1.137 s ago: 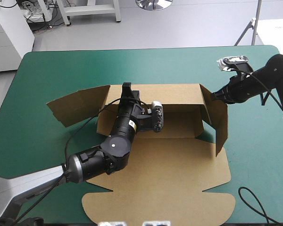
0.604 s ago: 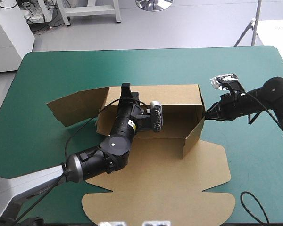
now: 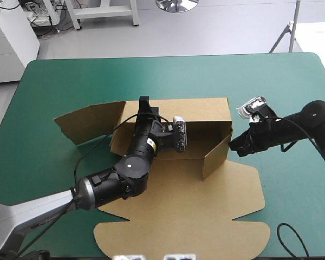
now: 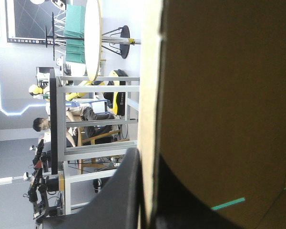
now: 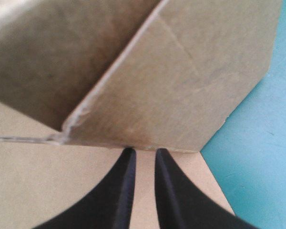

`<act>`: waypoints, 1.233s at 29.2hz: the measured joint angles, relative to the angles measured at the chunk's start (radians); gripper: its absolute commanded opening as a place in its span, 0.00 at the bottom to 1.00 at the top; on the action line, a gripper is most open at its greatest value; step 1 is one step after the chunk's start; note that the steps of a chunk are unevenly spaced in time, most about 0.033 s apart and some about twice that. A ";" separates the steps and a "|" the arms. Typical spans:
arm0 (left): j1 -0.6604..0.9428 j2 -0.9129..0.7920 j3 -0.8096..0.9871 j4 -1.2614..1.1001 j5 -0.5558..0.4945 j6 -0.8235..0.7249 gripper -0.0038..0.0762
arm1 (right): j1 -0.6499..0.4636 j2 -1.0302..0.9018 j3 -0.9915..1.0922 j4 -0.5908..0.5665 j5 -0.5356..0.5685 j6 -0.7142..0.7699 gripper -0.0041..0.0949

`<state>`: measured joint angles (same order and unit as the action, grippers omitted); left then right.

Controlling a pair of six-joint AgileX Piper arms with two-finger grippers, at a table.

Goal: Fold the box

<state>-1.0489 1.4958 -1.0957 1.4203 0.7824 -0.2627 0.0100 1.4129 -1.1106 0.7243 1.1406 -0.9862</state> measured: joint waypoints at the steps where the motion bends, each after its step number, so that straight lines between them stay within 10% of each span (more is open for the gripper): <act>1: 0.001 0.000 0.000 -0.016 0.000 0.000 0.04 | 0.000 0.000 0.000 0.001 0.006 -0.009 0.57; 5: 0.004 0.005 0.000 -0.020 -0.003 0.000 0.04 | 0.000 0.000 0.000 0.001 0.008 -0.013 0.77; 18: 0.006 0.039 -0.004 0.000 -0.005 0.027 0.04 | 0.000 -0.006 0.028 0.004 -0.064 0.056 0.75; 36: 0.007 0.040 -0.004 0.009 0.003 0.039 0.04 | 0.196 -0.092 0.279 0.228 -0.525 -0.088 0.67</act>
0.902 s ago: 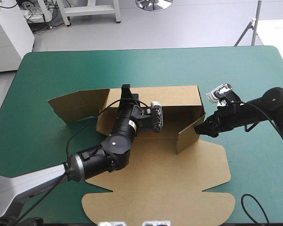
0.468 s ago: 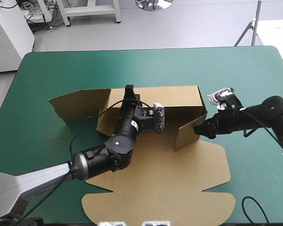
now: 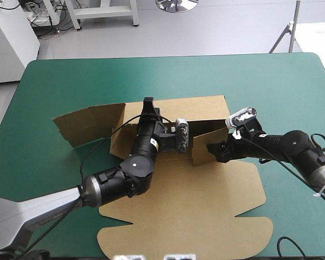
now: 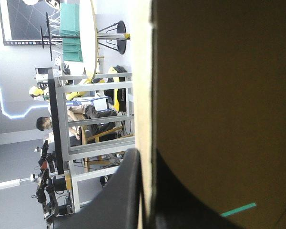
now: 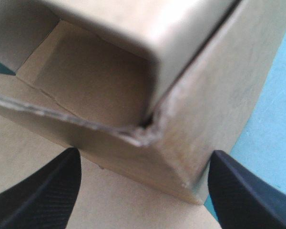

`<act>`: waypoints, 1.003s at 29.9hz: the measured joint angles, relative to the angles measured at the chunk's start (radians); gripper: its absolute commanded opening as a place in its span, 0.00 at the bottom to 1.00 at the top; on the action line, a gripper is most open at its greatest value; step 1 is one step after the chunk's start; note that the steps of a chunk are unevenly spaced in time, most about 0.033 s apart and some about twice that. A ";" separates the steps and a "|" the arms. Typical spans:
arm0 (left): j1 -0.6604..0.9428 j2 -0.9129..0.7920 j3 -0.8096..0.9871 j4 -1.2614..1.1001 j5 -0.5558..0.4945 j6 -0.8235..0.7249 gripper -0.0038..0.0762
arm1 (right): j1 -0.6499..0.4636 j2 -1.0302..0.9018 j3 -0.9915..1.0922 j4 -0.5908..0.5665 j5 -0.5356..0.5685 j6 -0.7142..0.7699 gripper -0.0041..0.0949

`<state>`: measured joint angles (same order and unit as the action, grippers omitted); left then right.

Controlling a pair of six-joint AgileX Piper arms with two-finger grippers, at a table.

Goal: Fold the box

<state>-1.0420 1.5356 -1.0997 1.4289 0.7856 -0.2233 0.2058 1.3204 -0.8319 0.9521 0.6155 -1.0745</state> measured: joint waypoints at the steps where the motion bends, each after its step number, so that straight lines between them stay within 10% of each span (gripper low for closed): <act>1: 0.000 0.000 0.000 0.003 0.003 0.002 0.04 | 0.013 0.002 0.000 0.003 -0.024 -0.001 0.65; 7: 0.001 0.000 0.000 0.032 0.022 0.006 0.04 | 0.067 0.004 0.006 0.023 -0.132 -0.002 0.48; 30: 0.003 0.000 0.000 0.036 0.031 0.006 0.04 | 0.082 0.005 0.010 0.040 -0.148 -0.024 0.48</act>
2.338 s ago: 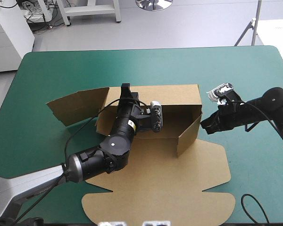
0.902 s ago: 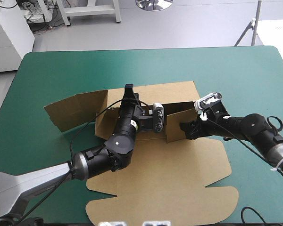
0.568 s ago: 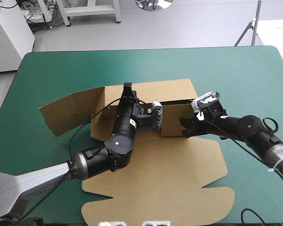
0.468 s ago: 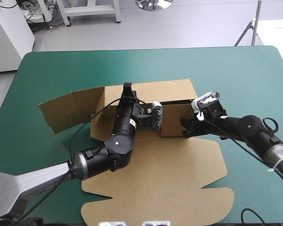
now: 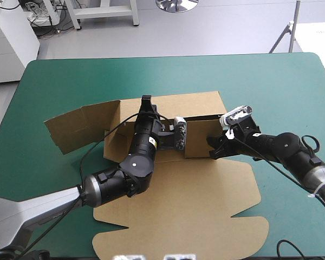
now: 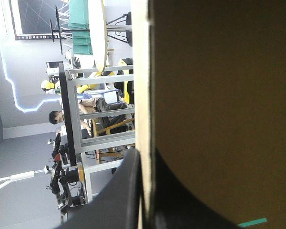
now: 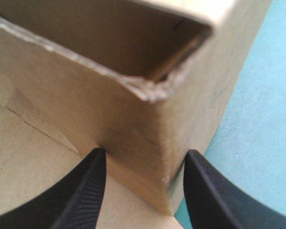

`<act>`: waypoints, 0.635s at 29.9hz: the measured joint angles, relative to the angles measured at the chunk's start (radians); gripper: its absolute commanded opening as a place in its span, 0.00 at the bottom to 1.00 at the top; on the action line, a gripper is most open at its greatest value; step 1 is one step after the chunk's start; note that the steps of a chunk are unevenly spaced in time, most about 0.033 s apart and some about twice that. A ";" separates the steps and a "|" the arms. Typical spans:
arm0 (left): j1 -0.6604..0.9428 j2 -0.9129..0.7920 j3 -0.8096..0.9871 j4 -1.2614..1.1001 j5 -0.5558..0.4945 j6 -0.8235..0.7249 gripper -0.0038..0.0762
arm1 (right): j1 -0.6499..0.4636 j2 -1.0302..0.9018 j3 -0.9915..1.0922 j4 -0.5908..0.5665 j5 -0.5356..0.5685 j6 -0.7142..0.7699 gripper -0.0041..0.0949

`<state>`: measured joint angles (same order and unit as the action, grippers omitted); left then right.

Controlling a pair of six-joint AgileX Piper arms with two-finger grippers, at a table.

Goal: Fold the box

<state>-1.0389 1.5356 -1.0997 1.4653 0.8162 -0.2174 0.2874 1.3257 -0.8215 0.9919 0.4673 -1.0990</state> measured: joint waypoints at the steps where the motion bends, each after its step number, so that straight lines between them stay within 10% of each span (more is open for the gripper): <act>1: 0.000 0.000 0.000 0.000 0.000 0.000 0.04 | 0.000 0.000 0.000 0.000 0.000 0.000 0.48; 19: 0.000 0.000 0.000 0.043 -0.019 0.000 0.04 | 0.002 0.032 0.000 0.159 -0.102 -0.112 0.49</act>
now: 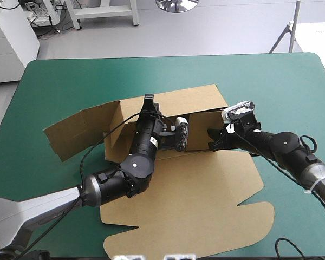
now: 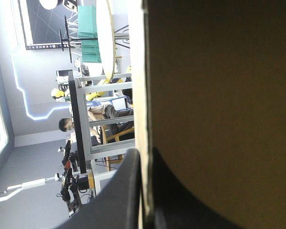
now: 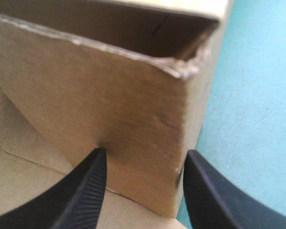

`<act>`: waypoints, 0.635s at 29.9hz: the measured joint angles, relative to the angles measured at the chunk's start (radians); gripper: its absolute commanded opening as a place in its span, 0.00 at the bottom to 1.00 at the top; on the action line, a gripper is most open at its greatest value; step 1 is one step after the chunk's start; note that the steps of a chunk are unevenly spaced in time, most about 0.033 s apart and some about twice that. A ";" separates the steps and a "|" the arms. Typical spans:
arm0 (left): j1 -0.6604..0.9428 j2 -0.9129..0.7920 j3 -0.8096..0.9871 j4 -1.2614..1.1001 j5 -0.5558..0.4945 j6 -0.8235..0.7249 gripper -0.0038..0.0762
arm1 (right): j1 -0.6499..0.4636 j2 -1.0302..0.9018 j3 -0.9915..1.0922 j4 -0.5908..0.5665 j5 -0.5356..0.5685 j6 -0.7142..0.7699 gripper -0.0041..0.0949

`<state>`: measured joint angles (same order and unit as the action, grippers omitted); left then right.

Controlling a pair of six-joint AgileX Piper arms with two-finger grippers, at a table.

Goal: Fold the box

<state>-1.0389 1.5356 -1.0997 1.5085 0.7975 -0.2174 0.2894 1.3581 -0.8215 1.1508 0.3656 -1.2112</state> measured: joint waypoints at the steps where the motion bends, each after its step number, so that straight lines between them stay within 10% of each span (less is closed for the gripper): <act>1: 0.000 0.000 0.000 0.000 0.000 0.000 0.04 | 0.000 0.001 0.000 0.001 -0.001 -0.013 0.49; 13: 0.000 0.000 0.000 0.001 -0.007 0.000 0.04 | 0.000 0.018 0.000 0.033 -0.021 -0.154 0.55; 19: 0.000 0.000 0.000 -0.007 -0.002 0.000 0.04 | 0.000 0.025 0.000 0.127 -0.055 -0.200 0.02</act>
<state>-1.0389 1.5356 -1.0997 1.5019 0.7951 -0.2174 0.2894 1.3829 -0.8215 1.2780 0.3105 -1.4111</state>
